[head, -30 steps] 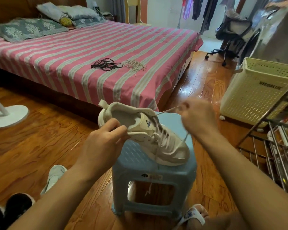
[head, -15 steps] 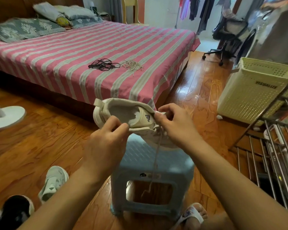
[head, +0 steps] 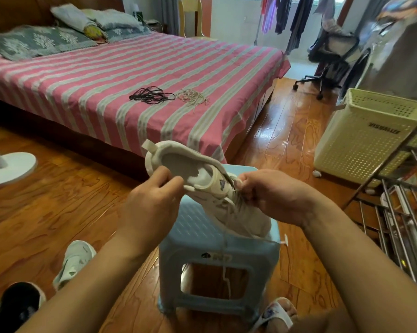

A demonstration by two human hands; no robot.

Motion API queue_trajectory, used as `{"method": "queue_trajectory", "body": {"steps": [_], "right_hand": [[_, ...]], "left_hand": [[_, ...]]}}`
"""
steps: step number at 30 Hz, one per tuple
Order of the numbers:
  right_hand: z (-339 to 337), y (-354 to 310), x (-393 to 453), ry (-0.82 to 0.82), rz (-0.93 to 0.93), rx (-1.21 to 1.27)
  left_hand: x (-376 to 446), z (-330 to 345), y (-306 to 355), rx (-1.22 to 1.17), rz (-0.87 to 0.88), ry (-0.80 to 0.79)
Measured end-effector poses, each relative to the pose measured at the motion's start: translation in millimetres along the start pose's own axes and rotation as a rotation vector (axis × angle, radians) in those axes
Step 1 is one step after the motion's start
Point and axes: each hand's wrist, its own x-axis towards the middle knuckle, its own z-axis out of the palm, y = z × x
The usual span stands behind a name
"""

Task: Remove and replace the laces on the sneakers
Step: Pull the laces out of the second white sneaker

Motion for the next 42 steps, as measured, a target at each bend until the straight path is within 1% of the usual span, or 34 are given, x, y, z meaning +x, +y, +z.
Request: {"method": "queue_trajectory", "body": {"steps": [1, 5, 7, 8, 9, 11, 12, 13, 14, 16, 17, 18, 19, 20, 21, 22, 23, 24, 25, 26, 27, 28, 29, 30, 31, 32, 33, 35, 36, 37, 38, 39, 40, 42], "right_hand": [[2, -1, 0, -0.013, 0.006, -0.071], [2, -9, -1, -0.114, 0.036, -0.170], [-1, -7, 2, -0.088, 0.043, -0.134], [-2, -4, 5, -0.032, 0.037, -0.009], [-3, -1, 7, 0.045, 0.025, 0.196], [-4, 1, 11, 0.163, -0.071, 0.607], [-7, 2, 12, 0.177, -0.116, 0.717], [-9, 0, 10, 0.150, -0.142, 0.761], [-10, -2, 8, 0.078, -0.141, 0.760], [-9, -6, 1, -0.123, -0.045, 0.603], [-9, -6, 0, -0.206, 0.017, 0.420], [-12, -5, 1, -0.244, 0.064, 0.185], [-14, -6, 3, -0.231, 0.091, -0.024], [-15, -6, 4, -0.197, 0.068, -0.119], [-18, -7, 5, -0.137, -0.016, -0.060], [-22, -8, 6, -0.040, -0.133, 0.155], [-28, -9, 7, 0.052, -0.244, 0.466], [-34, -8, 9, 0.095, -0.322, 0.753], [-36, -7, 10, 0.099, -0.344, 0.937], [-35, -5, 11, 0.083, -0.298, 1.007], [-34, -4, 11, 0.057, -0.205, 0.920], [-32, -3, 11, 0.023, -0.101, 0.674], [-27, -3, 8, -0.012, -0.015, 0.358], [-23, -3, 6, -0.055, 0.024, 0.082], [-20, -3, 5, -0.092, 0.007, -0.055], [-20, -3, 6, -0.061, -0.070, -0.029], [-22, -3, 8, 0.031, -0.187, 0.135], [-33, -2, 14, 0.239, -0.375, 0.601], [-37, 0, 17, 0.284, -0.407, 0.802], [-38, 1, 20, 0.301, -0.389, 0.944], [-39, 2, 23, 0.299, -0.320, 0.991], [-37, 2, 21, 0.263, -0.216, 0.918], [-33, 1, 19, 0.203, -0.088, 0.732], [-24, 3, 12, 0.115, 0.163, 0.151]], "left_hand": [[-1, 0, 1, 0.013, 0.020, -0.009], [1, -4, 3, 0.074, 0.098, -0.024], [-1, -4, 2, 0.090, 0.126, -0.039], [-2, -3, 0, 0.078, 0.118, -0.043], [-3, -2, -3, 0.055, 0.094, -0.043], [-2, 1, -7, 0.008, 0.029, -0.031], [-1, 3, -9, -0.007, 0.001, -0.021], [1, 3, -11, -0.018, -0.023, -0.010], [3, 1, -12, -0.024, -0.031, 0.002], [5, -6, -11, -0.004, 0.024, 0.011], [5, -11, -10, 0.026, 0.085, 0.000], [4, -15, -8, 0.068, 0.155, -0.019], [3, -17, -8, 0.110, 0.218, -0.037], [2, -17, -9, 0.132, 0.251, -0.052], [2, -16, -10, 0.129, 0.244, -0.063], [1, -15, -13, 0.098, 0.198, -0.070], [2, -14, -15, 0.048, 0.128, -0.062], [1, -13, -18, -0.009, 0.053, -0.046], [0, -12, -20, -0.040, 0.001, -0.033], [-1, -9, -20, -0.041, -0.019, -0.031], [-3, -5, -20, -0.036, -0.021, -0.035], [-4, -2, -20, -0.047, -0.018, -0.043], [-6, 0, -22, -0.072, -0.015, -0.053], [-8, 2, -25, -0.095, -0.014, -0.061], [-10, 4, -28, -0.107, -0.014, -0.070], [-11, 5, -32, -0.113, -0.019, -0.083], [-11, 6, -35, -0.126, -0.032, -0.088], [-11, 7, -36, -0.187, -0.074, -0.080], [-11, 8, -35, -0.217, -0.086, -0.081], [-11, 10, -33, -0.235, -0.092, -0.091], [-12, 12, -31, -0.237, -0.097, -0.105], [-13, 13, -31, -0.229, -0.096, -0.115], [-15, 14, -32, -0.221, -0.094, -0.121], [-16, 13, -36, -0.215, -0.078, -0.109]]}}
